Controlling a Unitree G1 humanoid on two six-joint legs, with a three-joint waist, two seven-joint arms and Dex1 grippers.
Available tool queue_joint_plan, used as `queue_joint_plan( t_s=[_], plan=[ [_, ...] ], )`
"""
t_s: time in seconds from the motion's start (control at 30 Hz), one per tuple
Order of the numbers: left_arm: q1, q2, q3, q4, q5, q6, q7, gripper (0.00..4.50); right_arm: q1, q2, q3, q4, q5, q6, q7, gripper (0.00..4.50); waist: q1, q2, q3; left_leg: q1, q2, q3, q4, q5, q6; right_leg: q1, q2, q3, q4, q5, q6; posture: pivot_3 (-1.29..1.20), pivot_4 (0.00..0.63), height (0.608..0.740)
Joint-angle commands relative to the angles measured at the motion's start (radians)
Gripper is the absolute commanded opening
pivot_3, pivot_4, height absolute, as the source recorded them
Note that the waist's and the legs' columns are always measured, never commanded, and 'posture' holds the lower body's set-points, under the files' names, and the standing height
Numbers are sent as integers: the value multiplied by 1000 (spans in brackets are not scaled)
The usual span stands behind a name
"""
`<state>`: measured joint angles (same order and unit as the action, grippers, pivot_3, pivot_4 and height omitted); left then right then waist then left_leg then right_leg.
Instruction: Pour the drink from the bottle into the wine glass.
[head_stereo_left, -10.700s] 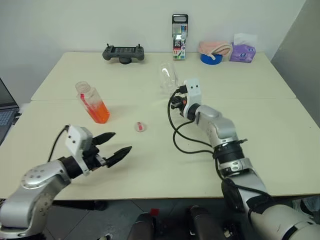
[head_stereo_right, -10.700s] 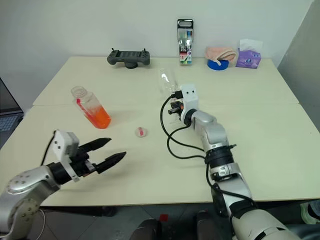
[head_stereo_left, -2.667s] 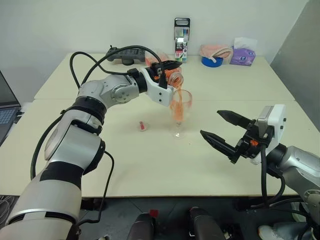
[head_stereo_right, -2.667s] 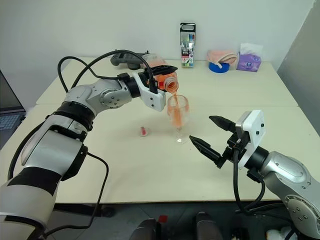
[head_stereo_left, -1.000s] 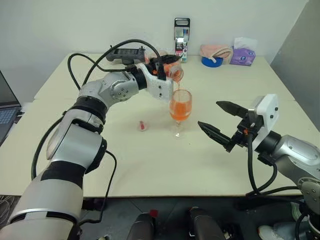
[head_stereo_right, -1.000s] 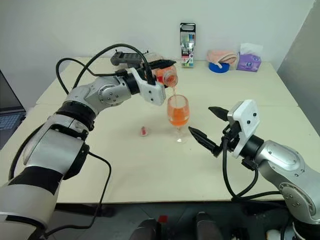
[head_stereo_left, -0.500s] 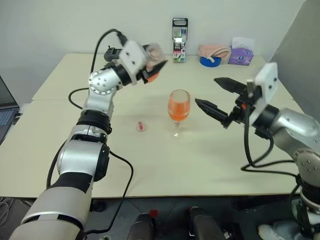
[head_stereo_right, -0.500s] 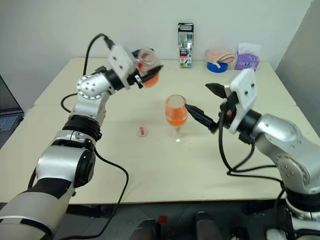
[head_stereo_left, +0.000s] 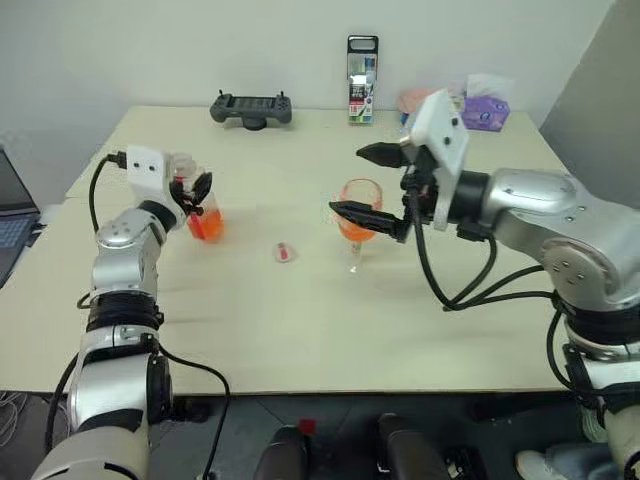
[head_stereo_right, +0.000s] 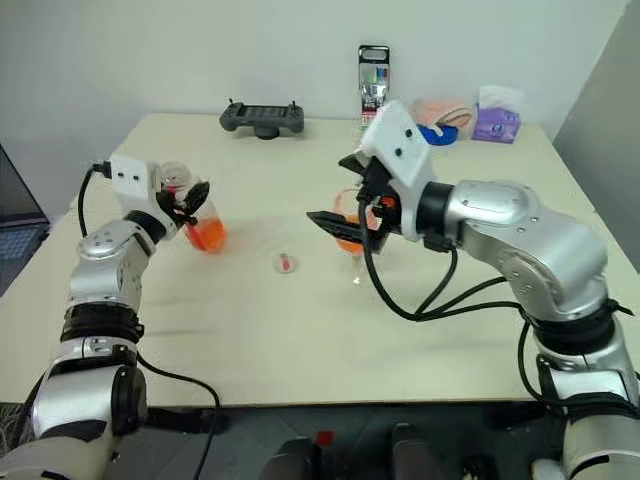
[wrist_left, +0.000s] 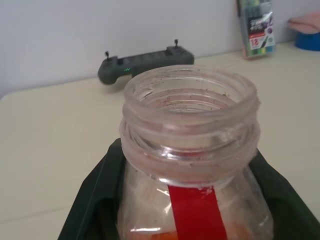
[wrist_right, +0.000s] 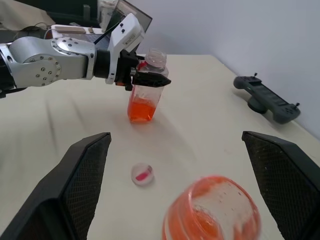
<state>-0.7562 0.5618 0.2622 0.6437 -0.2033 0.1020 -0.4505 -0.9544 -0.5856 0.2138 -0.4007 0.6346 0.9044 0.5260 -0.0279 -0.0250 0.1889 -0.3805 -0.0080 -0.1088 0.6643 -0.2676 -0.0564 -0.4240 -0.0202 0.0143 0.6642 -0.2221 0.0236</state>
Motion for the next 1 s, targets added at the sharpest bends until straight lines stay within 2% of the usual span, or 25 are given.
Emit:
queue_joint_plan(
  t_s=[0.03,0.2,0.43,0.77,0.9,1.0],
  plan=[
    [22,-13,21,-87,-19,-25,23,2146,-38,19,18,22,-60,-45,35,4500,5,-1,0,0,0,0,0,0,0,0,0,0,-1,0,0,0,150,740],
    [73,-25,29,-108,-22,-11,49,2146,-37,30,20,35,-97,-54,82,4500,4,-1,0,0,0,1,0,0,0,0,-1,1,-1,0,0,0,150,740],
    [98,-23,38,-115,-27,22,89,4452,-16,27,13,25,-135,-48,111,4500,-3,0,0,2,1,1,-1,0,0,0,1,1,1,0,0,0,150,740],
    [111,-15,22,-162,-26,39,75,4452,1,30,-1,24,-166,-55,122,4500,-4,0,0,1,1,1,-1,0,0,0,0,1,0,0,0,0,150,740],
    [183,0,37,-303,-57,109,52,4452,12,7,-18,20,-166,-64,147,4500,-4,0,0,1,1,1,-1,0,0,0,0,1,0,0,0,0,150,740],
    [255,62,60,-476,-124,198,-37,4452,18,-15,-59,22,-145,-84,186,4500,-4,0,0,1,1,1,-2,0,0,0,0,1,-1,0,0,0,150,740]
  ],
)
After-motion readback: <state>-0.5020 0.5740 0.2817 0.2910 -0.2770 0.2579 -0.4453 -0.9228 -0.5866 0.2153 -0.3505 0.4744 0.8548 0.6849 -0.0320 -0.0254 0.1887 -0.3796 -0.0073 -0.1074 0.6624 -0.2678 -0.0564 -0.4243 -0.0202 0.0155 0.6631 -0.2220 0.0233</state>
